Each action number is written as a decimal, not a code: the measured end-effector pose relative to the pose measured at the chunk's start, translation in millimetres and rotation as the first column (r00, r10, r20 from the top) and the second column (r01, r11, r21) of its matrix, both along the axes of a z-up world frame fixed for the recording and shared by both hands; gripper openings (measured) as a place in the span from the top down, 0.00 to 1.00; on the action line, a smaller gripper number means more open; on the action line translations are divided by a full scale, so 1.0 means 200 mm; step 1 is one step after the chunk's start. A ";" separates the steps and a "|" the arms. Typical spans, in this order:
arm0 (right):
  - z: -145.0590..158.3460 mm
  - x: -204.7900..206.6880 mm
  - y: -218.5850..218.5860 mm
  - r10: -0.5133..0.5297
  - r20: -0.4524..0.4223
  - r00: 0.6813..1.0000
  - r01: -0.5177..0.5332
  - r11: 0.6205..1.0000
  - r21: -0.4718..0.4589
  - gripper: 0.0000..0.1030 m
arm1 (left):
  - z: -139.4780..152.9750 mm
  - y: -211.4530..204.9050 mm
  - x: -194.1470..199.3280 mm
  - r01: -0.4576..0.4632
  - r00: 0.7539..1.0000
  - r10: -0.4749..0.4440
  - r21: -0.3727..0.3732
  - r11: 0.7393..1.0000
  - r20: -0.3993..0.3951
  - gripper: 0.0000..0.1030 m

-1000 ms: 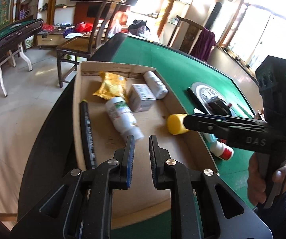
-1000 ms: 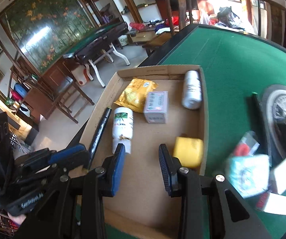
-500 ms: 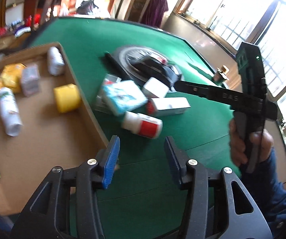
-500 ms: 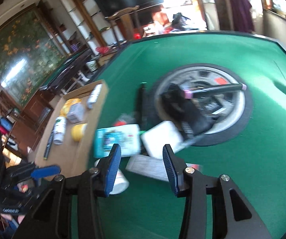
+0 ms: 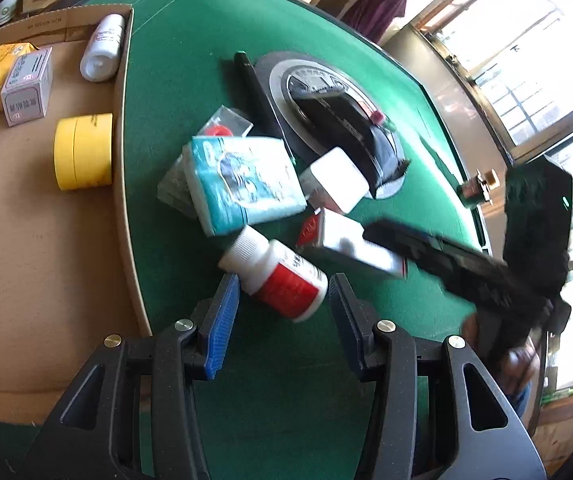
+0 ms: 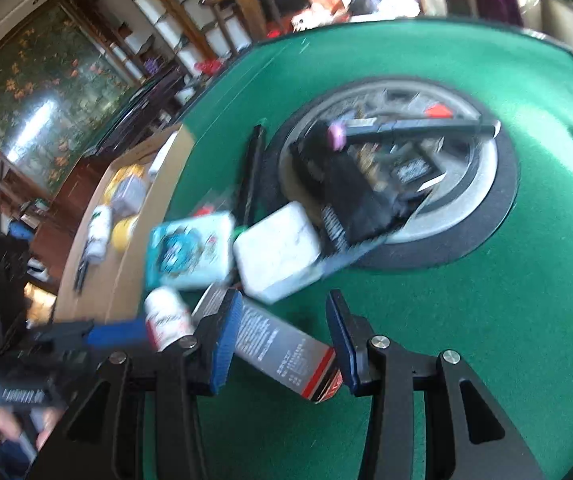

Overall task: Organize objects
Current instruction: 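Grasp the red-label pill bottle with the left tool while the right tool grasps the grey box, then carry the red-label pill bottle and grey box toward the tray with both tools, then lower the red-label pill bottle and grey box into the tray with both tools, then open both tools to release the pill bottle and grey box in the tray, then move the right tool to the blue cartoon snack packet and grasp it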

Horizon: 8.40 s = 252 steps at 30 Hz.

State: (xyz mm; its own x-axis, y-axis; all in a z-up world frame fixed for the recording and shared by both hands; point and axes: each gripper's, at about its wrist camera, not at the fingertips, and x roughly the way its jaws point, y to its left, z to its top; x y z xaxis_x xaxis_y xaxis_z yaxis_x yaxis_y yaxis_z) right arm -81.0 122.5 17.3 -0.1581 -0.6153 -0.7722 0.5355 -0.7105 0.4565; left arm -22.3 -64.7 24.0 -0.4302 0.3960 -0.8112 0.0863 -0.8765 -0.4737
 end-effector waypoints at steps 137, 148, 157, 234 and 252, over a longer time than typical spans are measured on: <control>-0.06 0.49 -1.20 0.161 -0.230 0.960 -0.121 0.977 0.177 0.75 | 0.01 -0.95 0.24 -0.420 0.901 0.347 -0.325 0.847 -0.260 0.67; -0.07 0.45 -1.23 0.164 -0.239 0.957 -0.119 0.975 0.190 0.75 | 0.01 -0.93 0.23 -0.397 0.912 0.324 -0.339 0.853 -0.253 0.67; -0.06 0.45 -1.24 0.165 -0.249 0.955 -0.117 0.974 0.195 0.75 | 0.00 -0.92 0.22 -0.395 0.914 0.325 -0.351 0.849 -0.244 0.67; 0.12 0.18 -0.49 0.202 -0.193 0.960 -0.193 0.979 0.069 0.26 | 0.07 -0.85 0.23 -0.379 0.904 0.284 -0.291 0.878 -0.321 0.67; -0.03 0.44 -0.47 0.440 -0.231 0.868 -0.356 0.875 0.329 0.26 | 0.08 -0.80 0.24 -0.352 0.909 0.248 -0.298 0.887 -0.336 0.67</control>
